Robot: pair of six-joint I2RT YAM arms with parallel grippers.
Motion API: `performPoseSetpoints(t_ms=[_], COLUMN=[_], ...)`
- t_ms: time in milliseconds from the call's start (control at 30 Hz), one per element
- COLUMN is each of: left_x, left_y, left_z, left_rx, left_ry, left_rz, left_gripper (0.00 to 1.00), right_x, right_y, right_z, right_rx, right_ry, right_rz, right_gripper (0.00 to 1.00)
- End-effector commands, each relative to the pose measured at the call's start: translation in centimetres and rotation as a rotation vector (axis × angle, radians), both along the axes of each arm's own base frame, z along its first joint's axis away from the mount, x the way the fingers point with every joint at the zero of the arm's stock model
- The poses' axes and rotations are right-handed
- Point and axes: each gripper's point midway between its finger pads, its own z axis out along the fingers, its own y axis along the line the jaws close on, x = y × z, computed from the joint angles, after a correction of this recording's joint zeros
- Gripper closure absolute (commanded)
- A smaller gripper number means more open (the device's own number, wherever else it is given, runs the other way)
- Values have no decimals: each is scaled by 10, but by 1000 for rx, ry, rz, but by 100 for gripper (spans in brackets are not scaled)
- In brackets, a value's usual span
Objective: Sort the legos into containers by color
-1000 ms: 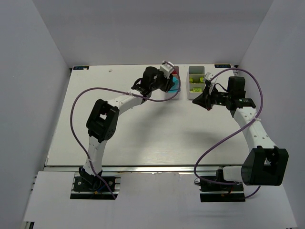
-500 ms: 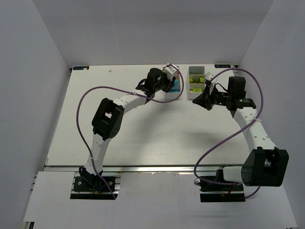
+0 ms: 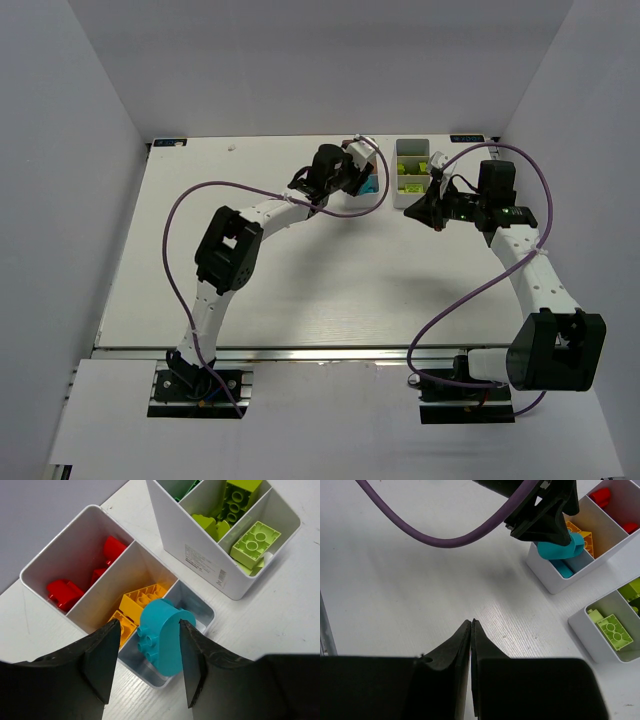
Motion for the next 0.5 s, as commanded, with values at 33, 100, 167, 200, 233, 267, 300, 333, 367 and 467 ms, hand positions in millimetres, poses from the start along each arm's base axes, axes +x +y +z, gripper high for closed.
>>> performPoseSetpoints(t_ms=[33, 100, 167, 200, 233, 267, 300, 333, 367, 467], left_x=[4, 2, 0, 0, -1, -3, -6, -9, -12, -18], left_y=[-2, -1, -1, 1, 1, 4, 6, 6, 10, 17], left_z=[38, 51, 58, 69, 75, 74, 86, 87, 79, 73], left_rx=[-21, -38, -46, -59, -63, -61, -72, -70, -50, -13], left_ry=[-65, -85, -92, -107, -115, -111, -128, -130, -120, -104], left_rz=[14, 15, 21, 26, 29, 29, 29, 20, 19, 23], left_gripper=[39, 39, 40, 42, 44, 47, 50, 51, 51, 50], right_x=[-7, -7, -8, -8, -8, -8, -8, -8, -8, -8], right_y=[2, 2, 2, 2, 2, 2, 2, 2, 2, 3], right_z=[8, 7, 6, 6, 7, 7, 7, 7, 7, 7], right_rx=[15, 15, 18, 19, 18, 18, 19, 19, 19, 26], right_ry=[-23, -21, -18, -15, -20, -20, -18, -18, -18, -16], right_rz=[12, 12, 16, 15, 16, 16, 15, 15, 15, 18], right_gripper=[92, 92, 92, 92, 92, 92, 92, 92, 92, 92])
